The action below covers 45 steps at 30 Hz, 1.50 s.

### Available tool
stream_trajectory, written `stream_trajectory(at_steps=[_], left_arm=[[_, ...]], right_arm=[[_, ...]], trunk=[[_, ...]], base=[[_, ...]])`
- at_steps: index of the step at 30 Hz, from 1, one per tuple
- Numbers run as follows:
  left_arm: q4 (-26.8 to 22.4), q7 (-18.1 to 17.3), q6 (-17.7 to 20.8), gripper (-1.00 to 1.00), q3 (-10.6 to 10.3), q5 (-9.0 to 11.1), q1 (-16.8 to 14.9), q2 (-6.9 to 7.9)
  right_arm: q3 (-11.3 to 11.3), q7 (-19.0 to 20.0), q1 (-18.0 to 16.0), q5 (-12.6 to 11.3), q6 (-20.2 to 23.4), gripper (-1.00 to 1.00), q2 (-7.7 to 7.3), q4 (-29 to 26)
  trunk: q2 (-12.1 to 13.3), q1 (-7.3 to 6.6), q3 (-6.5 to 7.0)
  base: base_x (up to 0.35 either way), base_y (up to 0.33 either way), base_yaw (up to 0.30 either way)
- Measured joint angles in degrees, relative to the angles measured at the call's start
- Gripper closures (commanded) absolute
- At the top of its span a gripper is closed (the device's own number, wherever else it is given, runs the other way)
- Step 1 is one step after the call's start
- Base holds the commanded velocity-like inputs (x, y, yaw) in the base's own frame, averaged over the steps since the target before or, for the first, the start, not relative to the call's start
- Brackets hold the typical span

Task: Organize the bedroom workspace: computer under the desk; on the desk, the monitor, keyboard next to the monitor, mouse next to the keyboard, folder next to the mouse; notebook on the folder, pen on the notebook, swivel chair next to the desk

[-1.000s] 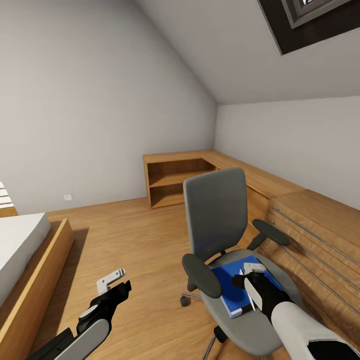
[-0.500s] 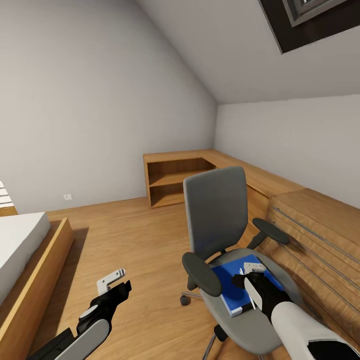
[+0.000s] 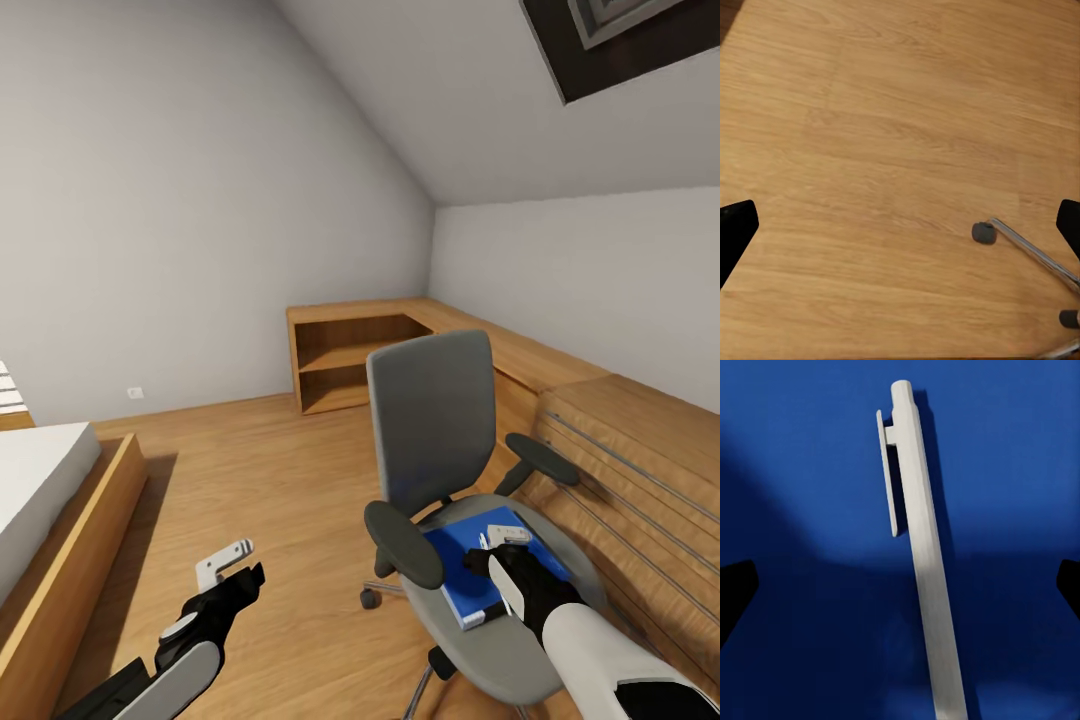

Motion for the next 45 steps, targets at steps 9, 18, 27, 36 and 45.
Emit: stream_trajectory(at_steps=[9,18,27,36,45], left_arm=[[0.0,0.0,0.0,-1.00,-0.3,0.0,0.0,-0.01],[0.0,0.0,0.0,-1.00,-0.3,0.0,0.0,-0.01],[0.0,0.0,0.0,-1.00,-0.3,0.0,0.0,-0.01],[0.0,0.0,0.0,-1.00,-0.3,0.0,0.0,-0.01],[0.0,0.0,0.0,-1.00,-0.4,0.1,0.0,-0.01]], right_arm=[[0.0,0.0,0.0,0.1,0.0,-1.00,0.00,0.0],[0.0,0.0,0.0,-0.1,0.0,-1.00,0.02,-0.8],[0.0,0.0,0.0,0.0,0.0,-1.00,0.02,-0.8],[0.0,0.0,0.0,-0.2,0.1,1.00,0.02,-0.7],[0.0,0.1,0.0,-0.2,0.1,1.00,0.02,-0.7]], trunk=[[0.0,0.00,0.00],[-1.2,0.65,-0.53],[-1.2,0.65,-0.53],[-1.2,0.65,-0.53],[-1.2,0.65,-0.53]], base=[[0.000,0.000,0.000],[0.000,0.000,0.000],[0.000,0.000,0.000],[0.000,0.000,0.000],[0.000,0.000,0.000]])
